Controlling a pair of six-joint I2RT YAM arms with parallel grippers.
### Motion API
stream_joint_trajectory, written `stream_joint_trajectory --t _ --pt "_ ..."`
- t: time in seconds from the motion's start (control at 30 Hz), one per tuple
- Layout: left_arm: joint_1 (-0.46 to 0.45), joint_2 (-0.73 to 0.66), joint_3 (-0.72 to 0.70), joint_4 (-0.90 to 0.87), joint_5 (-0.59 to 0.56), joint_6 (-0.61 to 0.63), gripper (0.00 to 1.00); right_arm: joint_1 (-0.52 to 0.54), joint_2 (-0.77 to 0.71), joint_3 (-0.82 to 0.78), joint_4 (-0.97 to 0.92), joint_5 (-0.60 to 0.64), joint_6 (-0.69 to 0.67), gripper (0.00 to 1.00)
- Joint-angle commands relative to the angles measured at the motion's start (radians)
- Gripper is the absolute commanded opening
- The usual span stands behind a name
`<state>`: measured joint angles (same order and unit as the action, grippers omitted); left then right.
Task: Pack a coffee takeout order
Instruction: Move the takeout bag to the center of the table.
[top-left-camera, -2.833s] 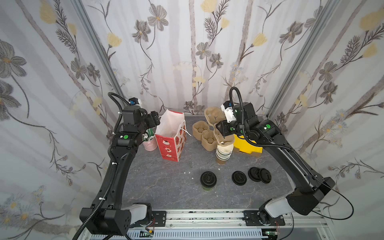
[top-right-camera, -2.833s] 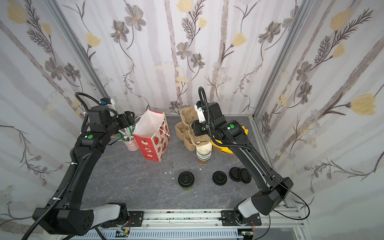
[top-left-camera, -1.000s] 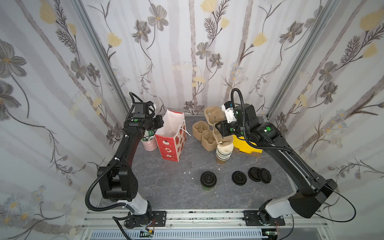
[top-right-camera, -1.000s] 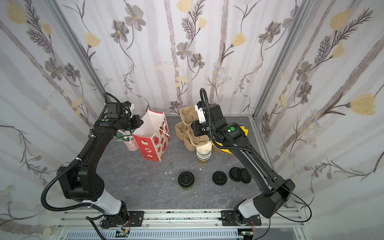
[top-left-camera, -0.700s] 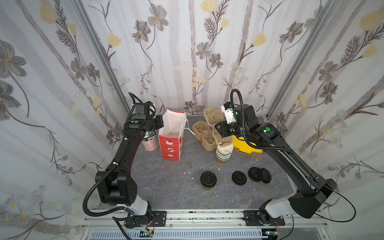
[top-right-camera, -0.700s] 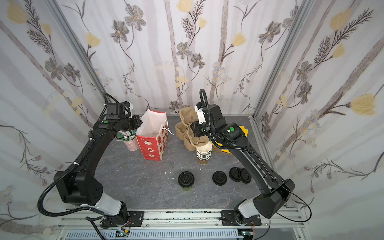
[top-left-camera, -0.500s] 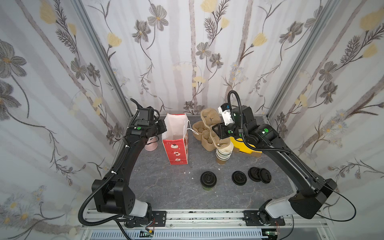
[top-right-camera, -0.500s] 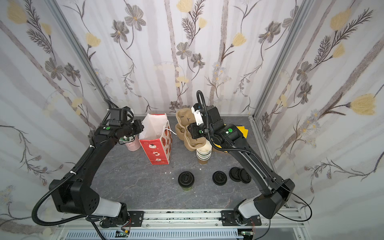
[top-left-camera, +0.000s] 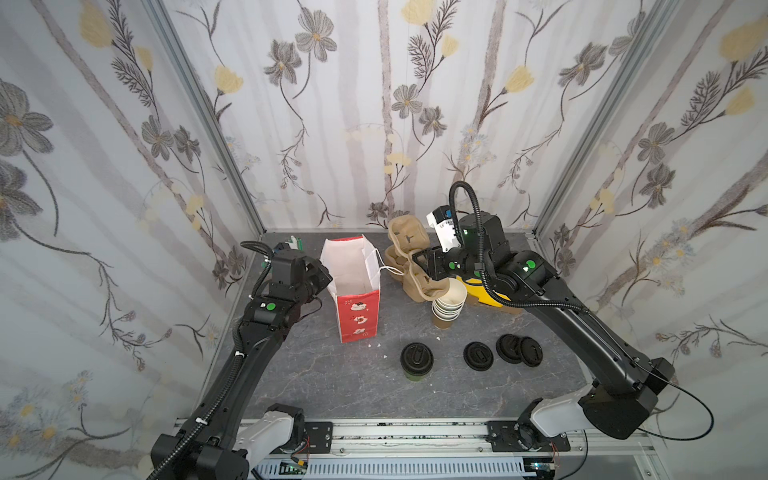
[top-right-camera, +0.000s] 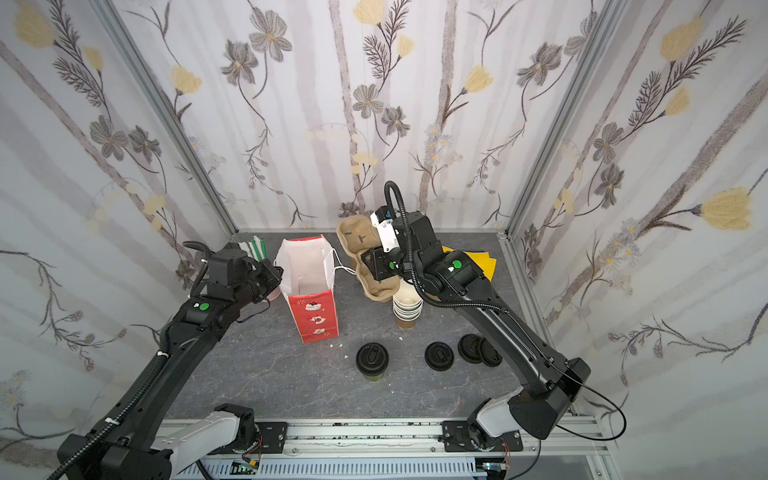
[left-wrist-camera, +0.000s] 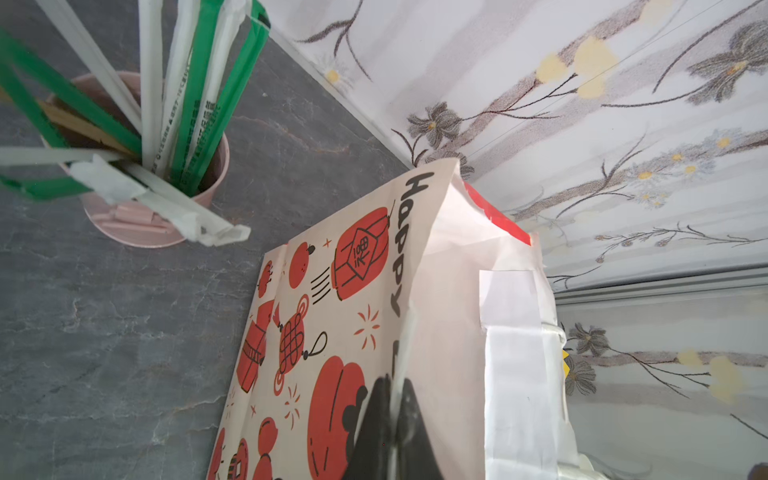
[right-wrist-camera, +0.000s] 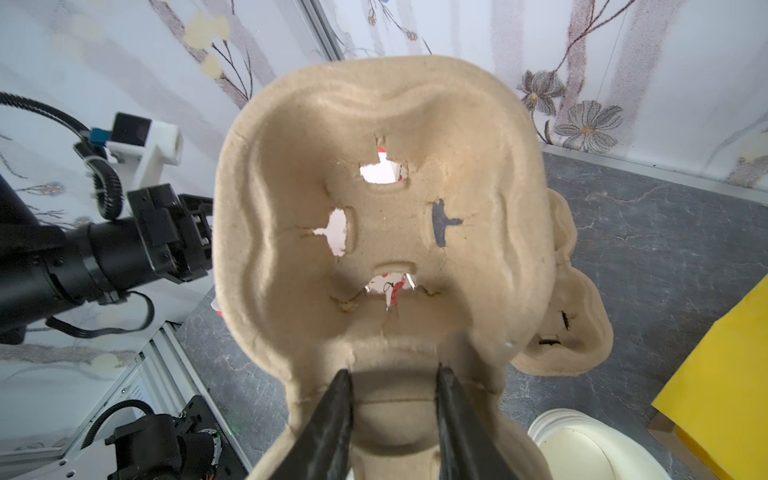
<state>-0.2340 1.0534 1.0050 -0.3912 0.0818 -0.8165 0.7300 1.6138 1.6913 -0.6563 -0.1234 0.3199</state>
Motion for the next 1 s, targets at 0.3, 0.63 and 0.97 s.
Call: stream_joint_trajectory --t 0.3,0.63,0.97 --pt "-0.058 -0.206 -0.182 0.08 -0.091 -0.207 0.0 0.157 0.076 0.127 -0.025 0.093 0.127 0.34" --pt "-0.104 -0.285 -0.243 0.079 -0.045 -0.233 0.0 0.245 0.112 0.233 -0.123 0.137 0.179 0.34" --pt "-0.133 -0.334 -0.262 0.078 -0.03 -0.204 0.46 0.305 0.099 0.207 -0.087 0.176 0.286 0.34"
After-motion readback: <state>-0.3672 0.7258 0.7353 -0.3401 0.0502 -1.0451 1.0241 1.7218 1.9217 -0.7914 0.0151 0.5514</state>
